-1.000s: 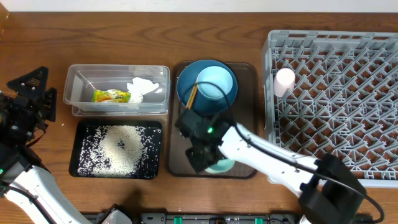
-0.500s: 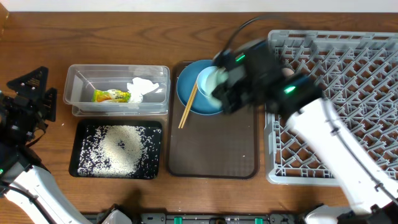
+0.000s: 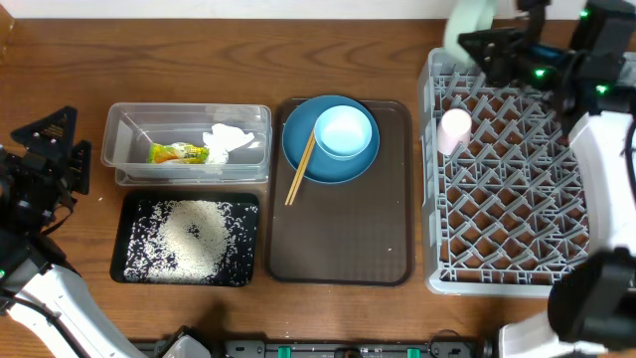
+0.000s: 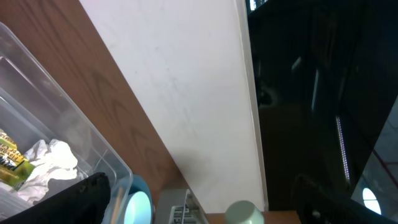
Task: Sort waste into correct bins and load items into the dishwasher rack
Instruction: 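Carry the green bowl right and place it in the rack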
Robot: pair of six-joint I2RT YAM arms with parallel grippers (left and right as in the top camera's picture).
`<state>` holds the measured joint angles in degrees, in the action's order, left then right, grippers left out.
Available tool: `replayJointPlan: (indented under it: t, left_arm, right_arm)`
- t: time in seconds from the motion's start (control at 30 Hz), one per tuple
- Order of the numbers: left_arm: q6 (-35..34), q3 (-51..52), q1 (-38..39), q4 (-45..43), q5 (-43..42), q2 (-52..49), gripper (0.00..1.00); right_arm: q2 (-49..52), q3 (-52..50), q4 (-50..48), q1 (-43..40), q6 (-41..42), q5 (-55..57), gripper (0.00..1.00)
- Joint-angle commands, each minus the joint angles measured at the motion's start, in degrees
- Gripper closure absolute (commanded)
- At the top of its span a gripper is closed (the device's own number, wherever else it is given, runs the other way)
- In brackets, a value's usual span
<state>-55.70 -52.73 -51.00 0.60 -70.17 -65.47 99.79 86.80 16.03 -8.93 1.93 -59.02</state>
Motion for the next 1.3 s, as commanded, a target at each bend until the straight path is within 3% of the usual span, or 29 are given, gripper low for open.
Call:
replayJointPlan:
  t: [0.0,0.17,0.5,0.93,1.27]
  left_arm:
    - [-0.1,-0.7,-0.2,-0.2,-0.8,0.0,0.05]
    - [-0.1,-0.7,-0.2,-0.2,-0.8,0.0,0.05]
    - [-0.1,-0.7,-0.2,-0.2,-0.8,0.0,0.05]
    - [-0.1,-0.7,-0.3,-0.2,-0.8,0.0,0.05]
    - [-0.1,-0.7,-0.2,-0.2,-0.8,0.0,0.05]
  right_arm:
    - [5.2,0.5,-4.6,-2.4,-2.0,-14.0,0.99]
    - [12.7,0.5,-13.7,-5.0,-0.7,-22.3,0.99]
    - [22.3,0.5,-14.1,-8.0,-2.4,-24.0,0.99]
    - [23.8,0.5,-7.1,-13.3,1.1,-24.0,0.99]
    - [23.8,0.5,-0.7,-17.7,1.4,-23.5,0.85]
